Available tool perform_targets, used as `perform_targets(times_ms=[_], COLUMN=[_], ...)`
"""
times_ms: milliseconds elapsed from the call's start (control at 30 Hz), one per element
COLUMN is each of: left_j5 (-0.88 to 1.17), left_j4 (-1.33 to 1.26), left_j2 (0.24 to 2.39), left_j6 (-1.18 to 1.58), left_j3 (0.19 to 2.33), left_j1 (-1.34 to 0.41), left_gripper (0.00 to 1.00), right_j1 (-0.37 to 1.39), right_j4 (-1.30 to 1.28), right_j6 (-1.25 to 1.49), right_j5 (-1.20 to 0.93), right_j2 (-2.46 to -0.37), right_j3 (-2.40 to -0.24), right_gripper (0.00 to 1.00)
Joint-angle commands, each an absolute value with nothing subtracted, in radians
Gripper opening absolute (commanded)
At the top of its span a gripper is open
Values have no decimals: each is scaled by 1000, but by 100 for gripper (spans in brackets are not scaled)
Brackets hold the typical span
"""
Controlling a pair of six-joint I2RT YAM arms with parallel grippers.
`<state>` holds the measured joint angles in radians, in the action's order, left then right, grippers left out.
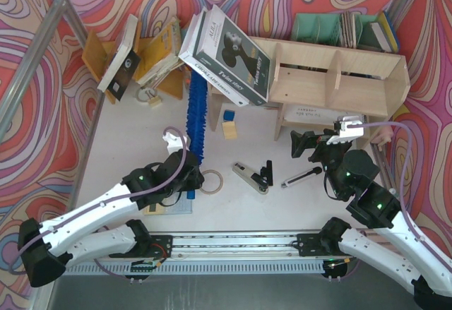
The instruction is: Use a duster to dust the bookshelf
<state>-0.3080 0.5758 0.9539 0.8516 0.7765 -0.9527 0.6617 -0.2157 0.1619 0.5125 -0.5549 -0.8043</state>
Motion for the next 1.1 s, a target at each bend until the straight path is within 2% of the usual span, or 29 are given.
perform_targets(times_ms=[0,300,467,833,1067], left_j5=[-321,-223,-220,-360,-331], left_j4=[552,390,383,548,516], left_j2=[957,1106,1160,1019,1026], left_j6=[834,912,904,839,846], left_j3=[766,647,645,763,735], left_j1=[-950,-950,-950,-950,-950], left_gripper=[0,0,0,0,0], right_j1=[666,666,666,666,666], right_j4=[-207,-201,-199,-196,-198], right_j6=[167,166,158,156,157], right_j5=[524,522,523,522,521], right_j2=[-546,-549,-566,-572,-576], right_j3=[-804,-802,-806,-804,-806], right_gripper=[99,99,99,99,99])
